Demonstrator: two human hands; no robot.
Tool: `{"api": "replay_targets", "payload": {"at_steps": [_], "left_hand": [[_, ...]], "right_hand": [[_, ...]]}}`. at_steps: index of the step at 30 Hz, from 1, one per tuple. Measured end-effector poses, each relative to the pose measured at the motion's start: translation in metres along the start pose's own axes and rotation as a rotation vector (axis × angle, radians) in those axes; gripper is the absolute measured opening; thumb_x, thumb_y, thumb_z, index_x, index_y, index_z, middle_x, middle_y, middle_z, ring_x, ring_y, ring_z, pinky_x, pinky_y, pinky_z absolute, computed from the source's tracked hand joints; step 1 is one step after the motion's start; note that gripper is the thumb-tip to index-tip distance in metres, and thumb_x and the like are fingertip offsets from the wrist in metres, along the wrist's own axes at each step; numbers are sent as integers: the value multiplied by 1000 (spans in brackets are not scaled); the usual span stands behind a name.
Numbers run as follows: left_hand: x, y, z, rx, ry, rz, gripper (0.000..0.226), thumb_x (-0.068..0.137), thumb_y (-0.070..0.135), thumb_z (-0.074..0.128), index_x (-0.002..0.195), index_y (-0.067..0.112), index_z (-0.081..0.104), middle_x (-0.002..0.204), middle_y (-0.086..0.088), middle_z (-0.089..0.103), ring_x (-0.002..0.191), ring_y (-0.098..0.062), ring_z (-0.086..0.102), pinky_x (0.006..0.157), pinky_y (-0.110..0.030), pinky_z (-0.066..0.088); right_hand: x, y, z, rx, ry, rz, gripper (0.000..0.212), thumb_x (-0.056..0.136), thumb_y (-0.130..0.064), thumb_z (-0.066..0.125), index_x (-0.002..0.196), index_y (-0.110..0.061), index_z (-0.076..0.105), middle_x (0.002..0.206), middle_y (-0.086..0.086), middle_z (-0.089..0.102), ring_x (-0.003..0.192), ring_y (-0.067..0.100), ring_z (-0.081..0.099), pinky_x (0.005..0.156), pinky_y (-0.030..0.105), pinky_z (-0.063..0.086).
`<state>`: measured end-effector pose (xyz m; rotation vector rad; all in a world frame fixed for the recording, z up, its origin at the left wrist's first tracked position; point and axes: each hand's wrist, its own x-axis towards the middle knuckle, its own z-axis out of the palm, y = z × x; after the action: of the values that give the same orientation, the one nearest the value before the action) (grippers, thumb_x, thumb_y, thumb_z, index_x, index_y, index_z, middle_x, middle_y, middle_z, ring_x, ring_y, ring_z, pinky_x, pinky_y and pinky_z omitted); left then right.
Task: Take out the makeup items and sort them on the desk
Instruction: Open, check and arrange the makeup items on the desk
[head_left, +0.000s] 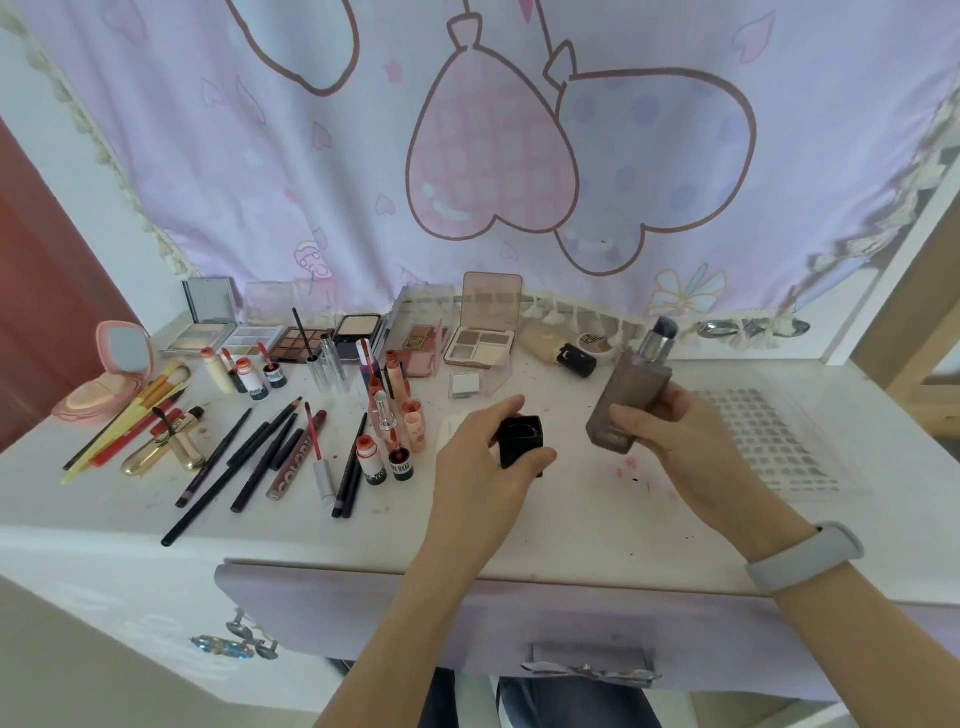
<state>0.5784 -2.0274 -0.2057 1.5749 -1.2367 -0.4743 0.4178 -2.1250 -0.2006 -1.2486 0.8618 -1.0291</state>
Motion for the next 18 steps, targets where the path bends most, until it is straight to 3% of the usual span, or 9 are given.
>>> {"api": "replay_targets", "payload": {"at_steps": [3,5,7,9,11,15,18], "left_hand": [[15,3,4,100,56,6,49,73,24,75,119,25,60,106,16,57,94,3,48,78,-6,32],[25,5,8,161,54,13,48,74,23,74,121,21,60,110,9,58,93,-1,47,74,-3,30],[34,6,13,236,47,12,48,78,19,70,124,19,57,118,4,58,98,-6,50,80,-9,33],[43,7,16,303,30,-1,46,81,14,65,126,19,56,123,-1,58,107,-15,53,89,-22,37],[50,8,20,349,9,0,44,83,9,61,126,16,55,124,-4,57,110,-19,52,90,-24,37],[60,6,21,421,-40,2,39,82,2,59,120,11,58,121,-8,57,109,-23,51,88,-25,37],[63,1,22,491,-93,-8,40,84,1,58,122,13,57,125,-8,51,110,-25,50,85,-23,34]], "right_hand": [[3,1,5,-365,35,-105,33,79,-3,66,87,-33,56,90,-11,65,83,8,62,68,15,47],[5,5,8,-448,21,-139,33,80,-2,65,90,-31,52,92,-7,64,86,13,60,62,17,48],[10,7,13,-489,39,-138,32,80,-5,65,97,-26,49,97,2,62,86,16,59,53,22,48],[16,9,18,-533,74,-139,33,80,-8,66,103,-22,48,100,3,60,89,18,58,62,27,49],[22,12,21,-566,92,-160,34,79,-8,68,106,-17,50,97,-2,58,93,18,56,78,28,46],[27,17,25,-613,85,-172,30,79,-10,66,98,-23,47,91,-11,54,88,12,53,66,14,37],[32,19,26,-637,57,-173,33,81,-7,63,110,-18,52,107,0,57,95,13,53,77,21,38]]}}
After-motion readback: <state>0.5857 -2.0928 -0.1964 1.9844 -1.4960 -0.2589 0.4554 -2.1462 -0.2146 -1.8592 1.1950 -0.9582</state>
